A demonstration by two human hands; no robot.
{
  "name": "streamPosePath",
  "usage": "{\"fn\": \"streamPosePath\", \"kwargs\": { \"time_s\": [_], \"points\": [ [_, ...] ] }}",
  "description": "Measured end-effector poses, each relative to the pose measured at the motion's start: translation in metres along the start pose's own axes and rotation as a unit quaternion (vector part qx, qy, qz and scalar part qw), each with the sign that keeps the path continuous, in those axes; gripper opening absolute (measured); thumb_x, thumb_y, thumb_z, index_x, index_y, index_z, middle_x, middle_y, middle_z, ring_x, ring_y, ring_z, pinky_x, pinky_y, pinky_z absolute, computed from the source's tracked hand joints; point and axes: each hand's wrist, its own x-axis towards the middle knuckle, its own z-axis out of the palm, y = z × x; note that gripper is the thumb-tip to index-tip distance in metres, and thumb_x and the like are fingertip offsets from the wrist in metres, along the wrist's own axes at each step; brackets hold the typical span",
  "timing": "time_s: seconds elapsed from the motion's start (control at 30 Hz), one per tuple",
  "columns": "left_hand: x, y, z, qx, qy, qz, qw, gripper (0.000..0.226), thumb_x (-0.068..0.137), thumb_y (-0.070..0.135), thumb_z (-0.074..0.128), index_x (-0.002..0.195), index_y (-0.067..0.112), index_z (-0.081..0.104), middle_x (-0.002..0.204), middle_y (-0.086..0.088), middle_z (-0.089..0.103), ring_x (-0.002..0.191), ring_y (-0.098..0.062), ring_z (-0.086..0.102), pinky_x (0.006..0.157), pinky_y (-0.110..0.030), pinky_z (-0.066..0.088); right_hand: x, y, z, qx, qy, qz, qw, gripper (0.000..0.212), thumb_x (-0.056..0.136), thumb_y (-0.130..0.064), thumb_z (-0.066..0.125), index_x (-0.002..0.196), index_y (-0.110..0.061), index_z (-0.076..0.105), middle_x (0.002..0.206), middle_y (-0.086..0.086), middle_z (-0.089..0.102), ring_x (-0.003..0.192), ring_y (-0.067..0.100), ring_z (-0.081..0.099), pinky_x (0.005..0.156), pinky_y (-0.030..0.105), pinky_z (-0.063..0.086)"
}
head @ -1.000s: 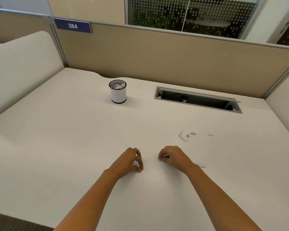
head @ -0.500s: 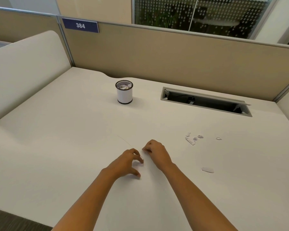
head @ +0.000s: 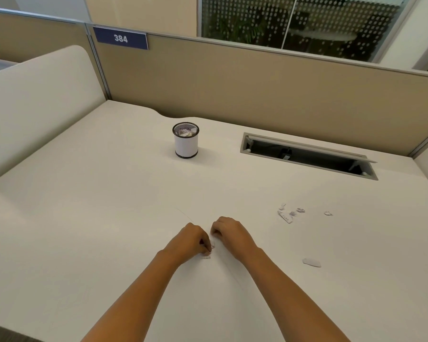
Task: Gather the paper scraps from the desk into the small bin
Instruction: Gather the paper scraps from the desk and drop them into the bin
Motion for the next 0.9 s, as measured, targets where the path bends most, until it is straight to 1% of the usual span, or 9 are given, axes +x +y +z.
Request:
{"fn": "streamPosePath", "kwargs": {
  "time_s": [0.13, 0.23, 0.3, 0.37, 0.43, 0.5, 0.6, 0.73, 0.9],
  "points": [
    [0.005, 0.001, -0.004, -0.031, 0.01, -0.018, 0.999, 0.012, 0.073, 0.011, 0.071, 0.084, 0.013, 0.078, 0.086, -0.005, 0.075, 0.067, -0.007, 0.057, 0.058, -0.01, 0.042, 0.009, -0.005, -0.003, 0.013, -0.015, 0.028, 0.999, 0.021, 0.088, -0.003, 0.049, 0.102, -0.007, 0.064, 0.1, 0.011, 0.067, 0.093, 0.024, 0.062, 0.075, 0.03, 0.047],
    [0.008, -0.005, -0.014, -0.086, 0.03, -0.054, 0.994, 0.009, 0.071, 0.013, 0.076, 0.078, 0.016, 0.078, 0.082, -0.004, 0.075, 0.066, -0.009, 0.058, 0.06, -0.016, 0.045, 0.01, -0.002, -0.005, 0.119, -0.005, 0.093, 0.988, 0.018, 0.085, -0.006, 0.058, 0.1, -0.01, 0.067, 0.099, 0.007, 0.071, 0.093, 0.016, 0.063, 0.078, 0.025, 0.049],
    [0.011, -0.012, -0.026, -0.109, 0.051, -0.076, 0.99, 0.007, 0.07, 0.012, 0.076, 0.076, 0.016, 0.078, 0.081, -0.003, 0.075, 0.069, -0.01, 0.062, 0.066, -0.023, 0.052, 0.006, 0.002, -0.004, 0.189, -0.004, 0.112, 0.976, 0.018, 0.082, -0.009, 0.061, 0.097, -0.014, 0.069, 0.088, -0.002, 0.07, 0.082, 0.008, 0.06, 0.072, 0.018, 0.045],
    [0.015, -0.019, -0.037, -0.12, 0.075, -0.08, 0.987, 0.007, 0.071, 0.01, 0.076, 0.076, 0.015, 0.077, 0.08, -0.002, 0.075, 0.07, -0.009, 0.063, 0.065, -0.016, 0.051, 0.0, 0.004, -0.004, 0.227, -0.024, 0.113, 0.967, 0.026, 0.082, -0.011, 0.058, 0.103, -0.02, 0.069, 0.073, -0.016, 0.06, 0.07, -0.003, 0.054, 0.068, 0.011, 0.041],
    [0.019, -0.023, -0.047, -0.128, 0.09, -0.082, 0.984, 0.008, 0.071, 0.008, 0.076, 0.076, 0.015, 0.077, 0.076, 0.0, 0.073, 0.068, -0.006, 0.063, 0.059, -0.005, 0.046, 0.0, 0.004, -0.004, 0.236, -0.035, 0.104, 0.965, 0.035, 0.082, -0.011, 0.057, 0.112, -0.025, 0.068, 0.067, -0.021, 0.055, 0.068, -0.008, 0.054, 0.067, 0.008, 0.041],
    [0.024, -0.025, -0.054, -0.143, 0.102, -0.086, 0.981, 0.008, 0.071, 0.008, 0.076, 0.077, 0.013, 0.076, 0.078, -0.002, 0.074, 0.068, -0.007, 0.063, 0.058, -0.008, 0.047, 0.003, 0.002, -0.005, 0.222, -0.039, 0.087, 0.97, 0.038, 0.083, -0.012, 0.058, 0.117, -0.026, 0.066, 0.076, -0.017, 0.058, 0.076, -0.003, 0.056, 0.073, 0.012, 0.045],
    [0.031, -0.025, -0.062, -0.158, 0.12, -0.086, 0.976, 0.007, 0.071, 0.008, 0.077, 0.076, 0.012, 0.076, 0.078, -0.005, 0.073, 0.071, -0.012, 0.064, 0.056, -0.013, 0.046, 0.008, 0.002, -0.005, 0.16, -0.051, 0.047, 0.985, 0.029, 0.088, -0.017, 0.061, 0.115, -0.026, 0.069, 0.102, -0.003, 0.059, 0.084, 0.011, 0.055, 0.077, 0.021, 0.045],
    [0.042, -0.029, -0.072, -0.168, 0.136, -0.087, 0.972, 0.006, 0.072, 0.007, 0.076, 0.076, 0.011, 0.075, 0.079, -0.006, 0.073, 0.074, -0.015, 0.065, 0.067, -0.021, 0.05, 0.005, 0.003, -0.003, 0.105, -0.076, -0.003, 0.992, 0.018, 0.089, -0.024, 0.057, 0.096, -0.023, 0.074, 0.115, -0.009, 0.054, 0.087, 0.012, 0.059, 0.08, 0.026, 0.049],
    [0.06, -0.028, -0.087, -0.201, 0.195, -0.097, 0.955, 0.007, 0.074, 0.005, 0.073, 0.079, 0.009, 0.075, 0.076, -0.001, 0.069, 0.067, -0.01, 0.058, 0.052, -0.007, 0.039, 0.0, 0.005, -0.001, 0.076, -0.079, -0.048, 0.993, 0.024, 0.09, -0.025, 0.055, 0.11, -0.021, 0.068, 0.118, -0.006, 0.056, 0.103, 0.011, 0.053, 0.087, 0.023, 0.047]
  ]
}}
